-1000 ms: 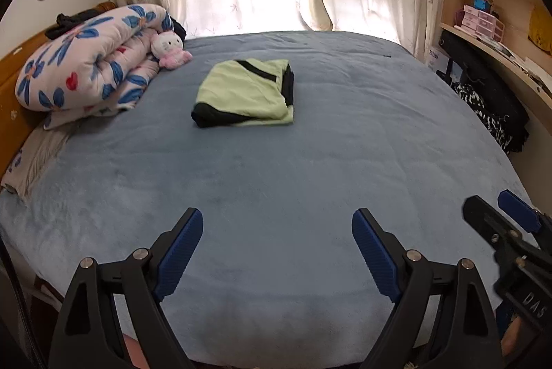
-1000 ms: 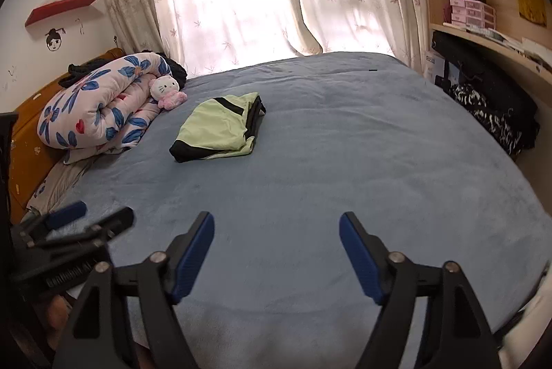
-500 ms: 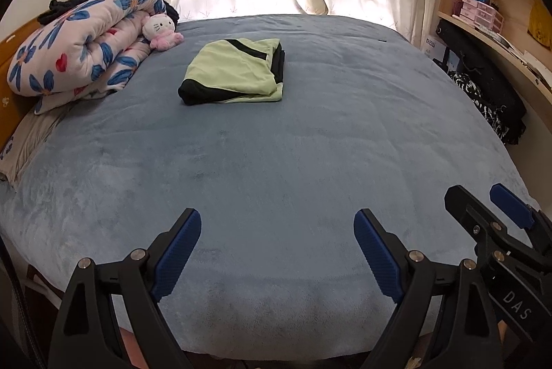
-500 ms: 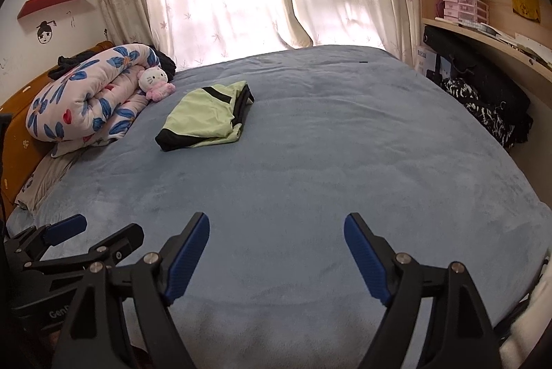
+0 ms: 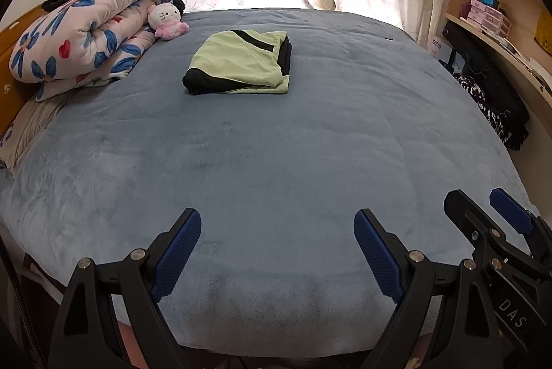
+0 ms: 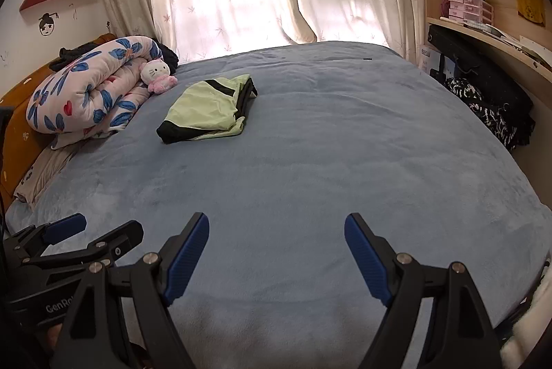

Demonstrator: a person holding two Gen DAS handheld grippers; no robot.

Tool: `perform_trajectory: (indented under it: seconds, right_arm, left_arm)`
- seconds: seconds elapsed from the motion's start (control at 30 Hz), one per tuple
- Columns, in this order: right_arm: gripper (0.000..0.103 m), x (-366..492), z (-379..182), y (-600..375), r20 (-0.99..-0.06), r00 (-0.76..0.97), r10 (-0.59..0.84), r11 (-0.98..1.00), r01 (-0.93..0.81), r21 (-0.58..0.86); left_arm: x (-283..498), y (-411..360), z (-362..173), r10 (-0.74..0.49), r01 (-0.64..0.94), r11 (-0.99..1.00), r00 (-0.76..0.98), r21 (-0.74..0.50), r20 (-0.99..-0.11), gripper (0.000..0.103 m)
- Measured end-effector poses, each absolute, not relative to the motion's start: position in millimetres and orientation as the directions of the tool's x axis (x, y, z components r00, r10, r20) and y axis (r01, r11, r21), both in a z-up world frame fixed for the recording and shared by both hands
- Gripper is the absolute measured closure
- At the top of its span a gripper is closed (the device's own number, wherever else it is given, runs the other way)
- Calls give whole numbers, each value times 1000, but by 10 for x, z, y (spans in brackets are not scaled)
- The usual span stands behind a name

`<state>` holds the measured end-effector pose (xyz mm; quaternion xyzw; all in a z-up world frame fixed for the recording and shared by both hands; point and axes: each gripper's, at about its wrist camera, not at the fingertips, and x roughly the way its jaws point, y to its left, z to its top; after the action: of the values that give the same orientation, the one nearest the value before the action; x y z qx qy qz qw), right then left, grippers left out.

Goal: Fold large clothes

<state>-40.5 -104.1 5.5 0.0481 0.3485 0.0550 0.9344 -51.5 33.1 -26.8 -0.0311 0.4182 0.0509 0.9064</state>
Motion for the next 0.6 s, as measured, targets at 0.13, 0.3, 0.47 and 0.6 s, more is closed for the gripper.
perform_trajectory:
  seconds: [0.13,0.3,0.47,0.6]
  right_arm:
    - [21,-405,54,-1037,-646,752,135,990,-69,126]
    - [21,-403,49,-1035,-647,750,137,989,-71,127]
    - [21,-407,42,-1029,-649,749,135,990,-70,126]
    - [21,-403,44,-1027,-649,748,136,990,-71,126]
  left_arm:
    - [-505,344,-280,64,-119,993,642,-17,-764,14]
    - [-516,352,-298,64,-124,992,637,-20,-768,14]
    - [-507,360,-311,65,-130,991,631,-23,-773,14]
    - [-497,371,-317,66,-134,991,626,-24,-777,14]
